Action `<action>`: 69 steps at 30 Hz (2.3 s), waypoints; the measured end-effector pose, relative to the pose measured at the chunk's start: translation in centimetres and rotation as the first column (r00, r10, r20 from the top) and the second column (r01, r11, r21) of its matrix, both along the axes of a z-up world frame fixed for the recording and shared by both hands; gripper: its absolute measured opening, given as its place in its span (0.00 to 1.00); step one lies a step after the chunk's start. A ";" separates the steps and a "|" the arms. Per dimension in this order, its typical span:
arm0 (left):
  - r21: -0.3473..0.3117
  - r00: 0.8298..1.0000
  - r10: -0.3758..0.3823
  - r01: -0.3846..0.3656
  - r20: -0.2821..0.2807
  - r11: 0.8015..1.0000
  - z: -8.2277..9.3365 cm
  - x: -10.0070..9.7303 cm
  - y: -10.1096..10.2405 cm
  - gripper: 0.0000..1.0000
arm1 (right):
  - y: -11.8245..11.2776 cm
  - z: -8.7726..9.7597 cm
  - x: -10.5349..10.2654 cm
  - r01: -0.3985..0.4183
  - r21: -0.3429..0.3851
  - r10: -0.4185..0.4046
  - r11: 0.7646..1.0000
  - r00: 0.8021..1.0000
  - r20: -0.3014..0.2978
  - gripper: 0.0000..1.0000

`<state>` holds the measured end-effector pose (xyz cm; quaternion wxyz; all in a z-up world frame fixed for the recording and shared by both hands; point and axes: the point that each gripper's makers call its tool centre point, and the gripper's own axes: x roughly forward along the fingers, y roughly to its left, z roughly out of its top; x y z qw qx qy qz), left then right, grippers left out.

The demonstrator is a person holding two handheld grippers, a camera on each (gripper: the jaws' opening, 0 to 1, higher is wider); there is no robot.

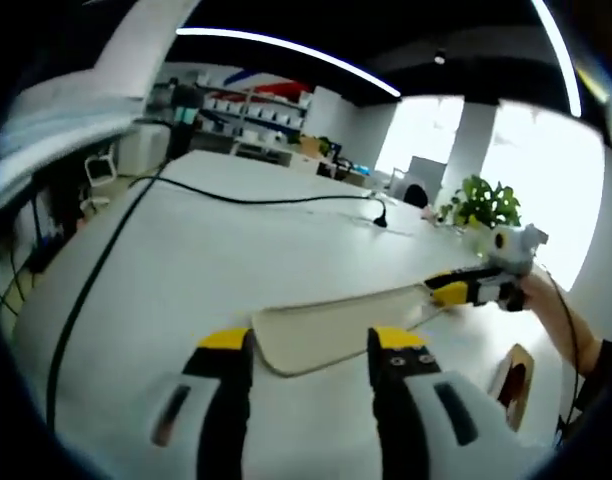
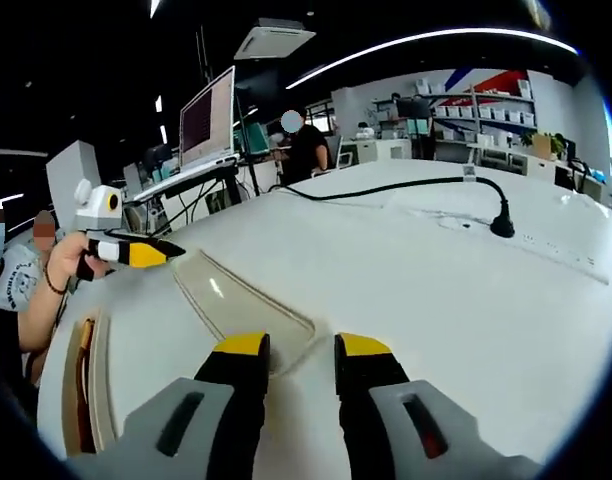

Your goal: Arrange the utensils inside the cutlery case until each visible utensil rests in its matching compartment.

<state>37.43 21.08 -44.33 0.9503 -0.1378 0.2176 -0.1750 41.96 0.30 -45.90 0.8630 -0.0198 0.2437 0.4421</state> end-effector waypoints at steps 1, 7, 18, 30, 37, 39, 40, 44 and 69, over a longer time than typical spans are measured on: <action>-0.003 1.000 -0.001 0.001 0.001 1.000 0.0 0.0 -0.1 0.49 | 0.1 0.1 0.0 -0.004 0.004 0.004 1.000 1.000 -0.001 0.25; -0.048 1.000 -0.001 0.001 -0.014 0.999 -0.5 0.3 -0.5 0.49 | 0.3 0.1 0.1 0.014 0.025 -0.014 1.000 1.000 -0.013 0.20; -0.045 1.000 0.015 -0.016 -0.009 0.999 -0.5 0.3 -0.2 0.47 | 0.2 0.5 -1.0 0.023 0.045 -0.020 0.999 0.997 -0.072 0.10; -0.044 1.000 0.002 -0.001 0.017 0.999 -0.1 -0.3 -0.7 0.46 | -0.4 2.1 -1.7 0.016 0.119 -0.016 0.993 1.000 -0.009 0.06; -0.057 1.000 0.012 -0.011 0.026 0.998 0.2 -0.4 -0.8 0.48 | -0.3 3.8 -2.4 0.029 0.202 -0.039 0.979 0.998 0.048 0.01; -0.050 0.999 0.010 -0.009 0.032 0.999 0.2 -0.7 -0.9 0.48 | -0.4 4.0 -2.8 0.025 0.234 -0.034 0.972 0.999 0.035 0.01; -0.053 0.999 0.009 -0.007 0.033 0.999 0.2 -0.9 -1.0 0.48 | -0.5 4.1 -2.9 0.028 0.249 -0.037 0.968 0.999 0.032 0.01; -0.088 0.999 -0.002 0.005 0.037 0.996 0.3 -1.6 -1.4 0.47 | -0.7 4.7 -3.4 0.010 0.269 -0.025 0.963 0.998 0.054 0.00; -0.085 0.984 -0.160 0.166 0.080 0.982 0.3 -3.2 -2.1 0.49 | -0.8 10.0 -7.5 -0.278 0.277 0.160 0.920 0.910 0.383 0.00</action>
